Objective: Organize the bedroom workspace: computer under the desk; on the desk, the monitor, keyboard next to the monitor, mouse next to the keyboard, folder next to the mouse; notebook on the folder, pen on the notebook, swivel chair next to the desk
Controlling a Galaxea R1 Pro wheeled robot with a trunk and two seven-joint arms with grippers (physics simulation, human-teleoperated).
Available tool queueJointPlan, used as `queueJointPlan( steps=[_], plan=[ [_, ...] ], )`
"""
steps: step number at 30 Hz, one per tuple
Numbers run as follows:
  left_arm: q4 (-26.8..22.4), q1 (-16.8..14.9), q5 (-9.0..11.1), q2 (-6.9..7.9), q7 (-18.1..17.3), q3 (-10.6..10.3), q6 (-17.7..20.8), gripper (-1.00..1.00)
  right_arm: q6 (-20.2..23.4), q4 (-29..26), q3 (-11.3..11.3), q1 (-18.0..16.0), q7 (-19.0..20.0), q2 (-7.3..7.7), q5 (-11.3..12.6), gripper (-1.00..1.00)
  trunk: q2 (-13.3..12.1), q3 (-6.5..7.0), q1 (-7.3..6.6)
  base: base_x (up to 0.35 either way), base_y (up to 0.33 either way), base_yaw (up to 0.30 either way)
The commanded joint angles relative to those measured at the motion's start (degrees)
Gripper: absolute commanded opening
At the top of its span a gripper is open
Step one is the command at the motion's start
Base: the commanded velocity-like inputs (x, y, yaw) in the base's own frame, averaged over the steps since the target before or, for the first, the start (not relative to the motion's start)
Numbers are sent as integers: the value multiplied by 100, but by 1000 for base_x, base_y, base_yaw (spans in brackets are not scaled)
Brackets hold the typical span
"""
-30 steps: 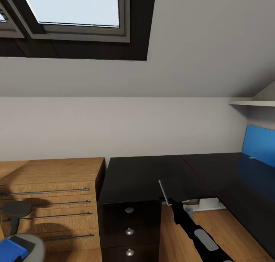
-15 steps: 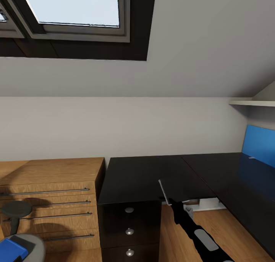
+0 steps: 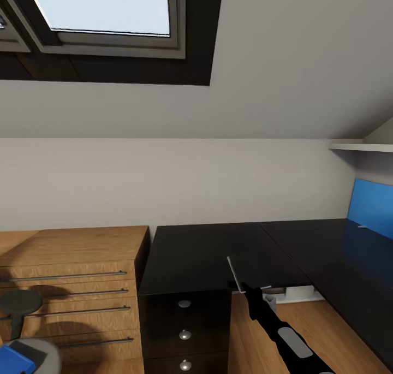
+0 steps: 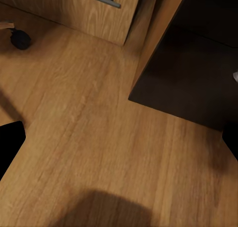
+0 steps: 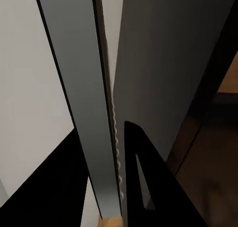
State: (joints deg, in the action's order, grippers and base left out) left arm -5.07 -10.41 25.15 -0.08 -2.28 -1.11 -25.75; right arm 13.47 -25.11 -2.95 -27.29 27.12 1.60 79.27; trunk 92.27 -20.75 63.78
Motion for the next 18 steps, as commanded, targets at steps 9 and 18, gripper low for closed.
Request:
queueJointPlan(
  steps=[9, 18],
  plan=[
    [6, -4, 51, -1, -22, -12, -18, 100, 16, 1, -31, -4, 13, 7, 62, -100, 204, -97, 109, 2, 0, 0],
    [6, -4, 52, -1, -24, -12, -18, 100, 16, 5, -31, -4, 13, 7, 62, -100, 244, -115, 131, 0, 0, 0]
  ],
)
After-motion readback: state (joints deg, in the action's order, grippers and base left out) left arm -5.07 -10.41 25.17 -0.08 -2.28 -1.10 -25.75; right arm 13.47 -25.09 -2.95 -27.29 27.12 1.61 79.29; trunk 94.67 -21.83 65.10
